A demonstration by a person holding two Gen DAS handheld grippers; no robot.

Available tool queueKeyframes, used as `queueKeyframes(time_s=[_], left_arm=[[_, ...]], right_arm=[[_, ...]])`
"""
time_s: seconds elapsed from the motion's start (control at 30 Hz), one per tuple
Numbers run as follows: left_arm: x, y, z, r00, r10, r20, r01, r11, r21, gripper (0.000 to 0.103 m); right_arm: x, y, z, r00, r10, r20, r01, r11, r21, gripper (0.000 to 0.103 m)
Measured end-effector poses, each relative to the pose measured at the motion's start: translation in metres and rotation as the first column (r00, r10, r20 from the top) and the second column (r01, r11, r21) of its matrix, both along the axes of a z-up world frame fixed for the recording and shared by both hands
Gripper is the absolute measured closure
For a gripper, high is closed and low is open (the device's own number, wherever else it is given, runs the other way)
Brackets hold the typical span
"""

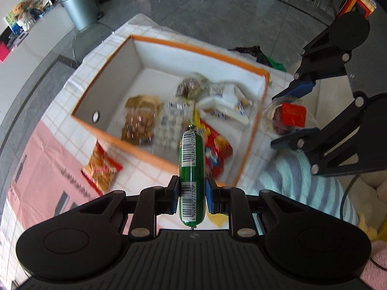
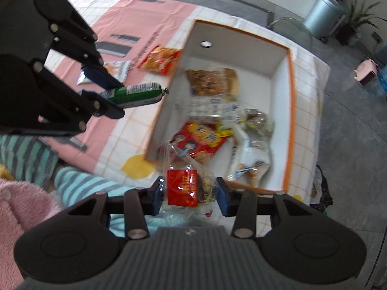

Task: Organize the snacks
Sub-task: 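Lift the sausage and red snack and carry them over the orange box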

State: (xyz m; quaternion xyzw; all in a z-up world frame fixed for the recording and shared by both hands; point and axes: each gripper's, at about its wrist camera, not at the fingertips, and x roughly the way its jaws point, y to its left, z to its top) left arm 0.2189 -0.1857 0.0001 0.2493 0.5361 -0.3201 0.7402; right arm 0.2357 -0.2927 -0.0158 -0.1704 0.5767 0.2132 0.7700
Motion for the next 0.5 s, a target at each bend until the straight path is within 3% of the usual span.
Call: queueKeyframes(time_s=[0.27, 0.5], left_arm=[[0.046, -0.012, -0.029, 1.0, 0.007, 0.015, -0.007, 1.0, -0.019, 0.079], [0.098, -0.007, -0.061, 0.998, 0.068, 0.013, -0.067, 0.997, -0.026, 0.079]], right_arm=[[0.056, -0.008, -0.027, 0.997, 0.002, 0.075, -0.003, 1.0, 0.017, 0.061], [0.107, 0.0, -0.061, 0.993, 0.053, 0.108, -0.054, 0.999, 0.004, 0.061]])
